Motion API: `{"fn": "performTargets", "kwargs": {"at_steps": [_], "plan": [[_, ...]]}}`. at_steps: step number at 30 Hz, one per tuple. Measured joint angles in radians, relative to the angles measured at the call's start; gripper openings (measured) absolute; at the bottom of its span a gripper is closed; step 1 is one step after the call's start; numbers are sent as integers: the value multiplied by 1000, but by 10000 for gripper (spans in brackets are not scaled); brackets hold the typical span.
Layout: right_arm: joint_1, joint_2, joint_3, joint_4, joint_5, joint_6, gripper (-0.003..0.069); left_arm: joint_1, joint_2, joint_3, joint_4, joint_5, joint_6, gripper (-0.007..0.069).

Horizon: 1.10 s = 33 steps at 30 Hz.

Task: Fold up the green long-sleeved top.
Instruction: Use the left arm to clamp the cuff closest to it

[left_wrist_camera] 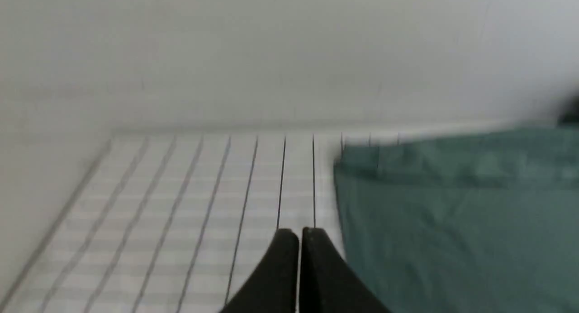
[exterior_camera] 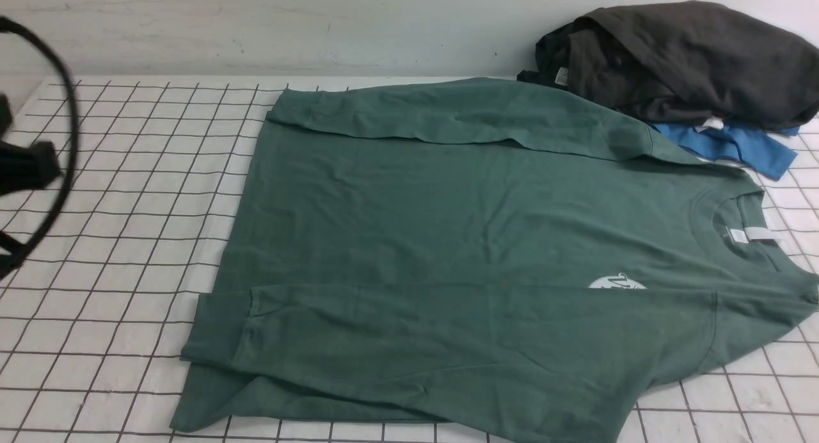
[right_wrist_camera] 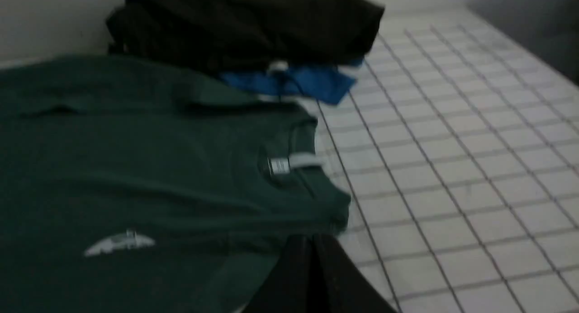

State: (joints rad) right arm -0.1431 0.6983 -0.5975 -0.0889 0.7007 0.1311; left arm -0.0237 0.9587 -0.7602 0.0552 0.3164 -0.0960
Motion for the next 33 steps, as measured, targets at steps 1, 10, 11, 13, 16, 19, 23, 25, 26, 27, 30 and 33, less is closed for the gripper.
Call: {"fn": "performTargets", "kwargs": {"at_steps": [1,10,11,13,16,19,23,25,26,27,30,33], "plan": [[1,73,-8,52,89,-52,-14,-1,71,-26,-13,90,5,-7],[128,262,-17,360,89,-452,-14,-1,469,-212,-265,397,262,97],[153,275,-17,384,83,-490,-14,-1,513,-228,-291,414,292,135],[214,308,-17,418,76,-553,-14,-1,620,-271,-348,427,373,243],[249,324,-17,421,65,-571,-14,-1,700,-284,-363,374,406,314],[279,337,-17,424,28,-580,-14,-1,807,-294,-358,292,433,354],[279,339,-17,430,7,-582,-14,-1,861,-295,-358,267,438,324],[279,339,-17,432,-5,-582,-14,-5,873,-295,-358,259,443,268],[279,339,-17,432,-7,-582,-14,-6,873,-295,-358,258,442,261],[279,339,-17,435,-12,-582,-14,-10,880,-296,-358,255,445,209],[279,339,-17,442,-25,-582,-14,-18,886,-296,-362,255,450,103],[279,339,-17,442,-29,-582,-14,-23,885,-303,-362,255,479,17]]}}
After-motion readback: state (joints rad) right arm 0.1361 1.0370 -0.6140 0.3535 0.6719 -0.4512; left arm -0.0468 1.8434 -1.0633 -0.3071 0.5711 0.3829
